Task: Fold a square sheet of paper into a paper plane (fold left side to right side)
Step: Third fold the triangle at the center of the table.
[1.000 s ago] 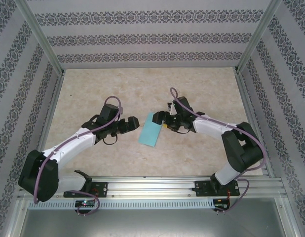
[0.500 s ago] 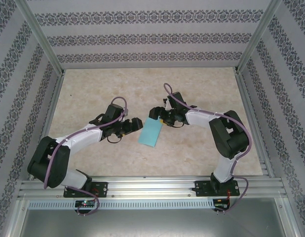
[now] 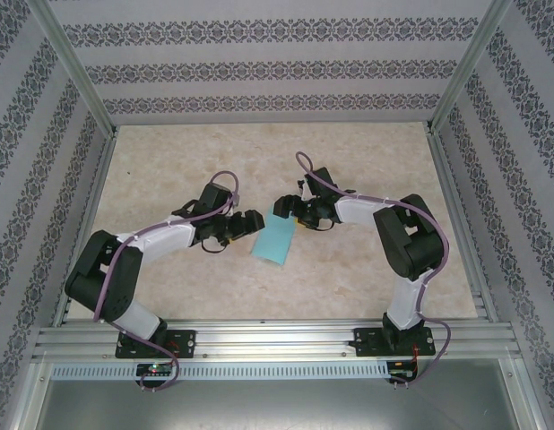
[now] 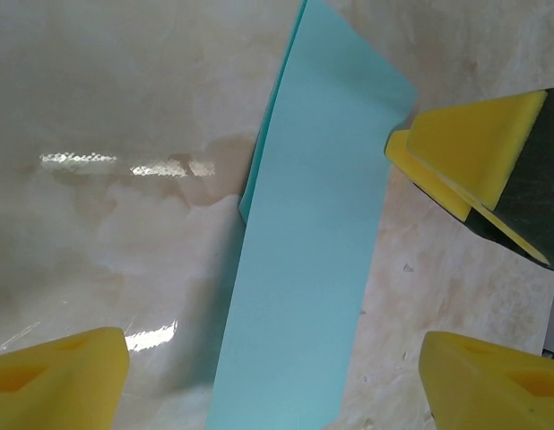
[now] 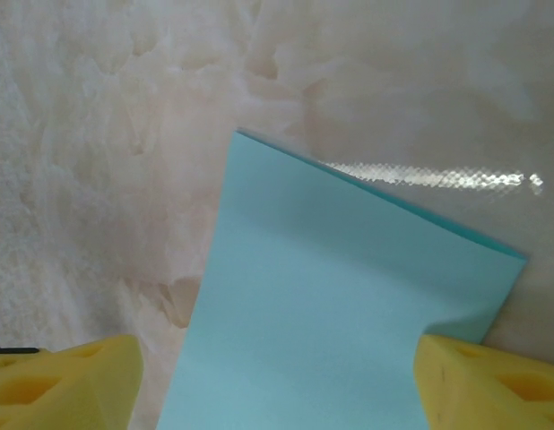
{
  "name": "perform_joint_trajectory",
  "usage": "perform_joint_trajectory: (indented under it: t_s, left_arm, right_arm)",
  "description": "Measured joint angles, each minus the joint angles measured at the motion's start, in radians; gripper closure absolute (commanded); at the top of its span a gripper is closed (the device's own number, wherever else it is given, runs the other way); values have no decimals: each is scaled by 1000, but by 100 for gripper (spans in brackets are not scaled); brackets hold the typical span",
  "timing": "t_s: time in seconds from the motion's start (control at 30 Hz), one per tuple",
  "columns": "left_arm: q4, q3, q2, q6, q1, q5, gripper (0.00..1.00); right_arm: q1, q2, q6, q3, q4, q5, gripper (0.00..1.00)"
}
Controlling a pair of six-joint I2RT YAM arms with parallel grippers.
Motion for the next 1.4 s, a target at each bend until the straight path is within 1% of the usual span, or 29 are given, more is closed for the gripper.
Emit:
perform_joint_trajectory:
  t_s: [0.17,0.37,0.57,0.83,0.97,1.2,1.4]
  left_arm:
    - [13,27,51,0,-3,6,21]
    - [37,39,109,-5,-15,18,23]
    - [51,65,153,-14,-15,37,33]
    - [77,71,181,-23,-28,56,34]
    - [88,71,198,-27,-33,57,35]
    - [121,71,217,-42,-35,76,40]
    - [146,71,224,-57,-39,82,49]
  right_arm:
    - [0,10,-31,20,-31,7,23]
    - [-1,17,-48,29,-44,6,26]
    - [-1,19,-52,28,-43,7,30]
    - [-1,28,-60,34,-46,6,34]
    - [-2,33,-60,39,-48,5,35]
    - [-2,35,-63,39,-48,3,37]
    - [-2,35,-64,39,-47,3,37]
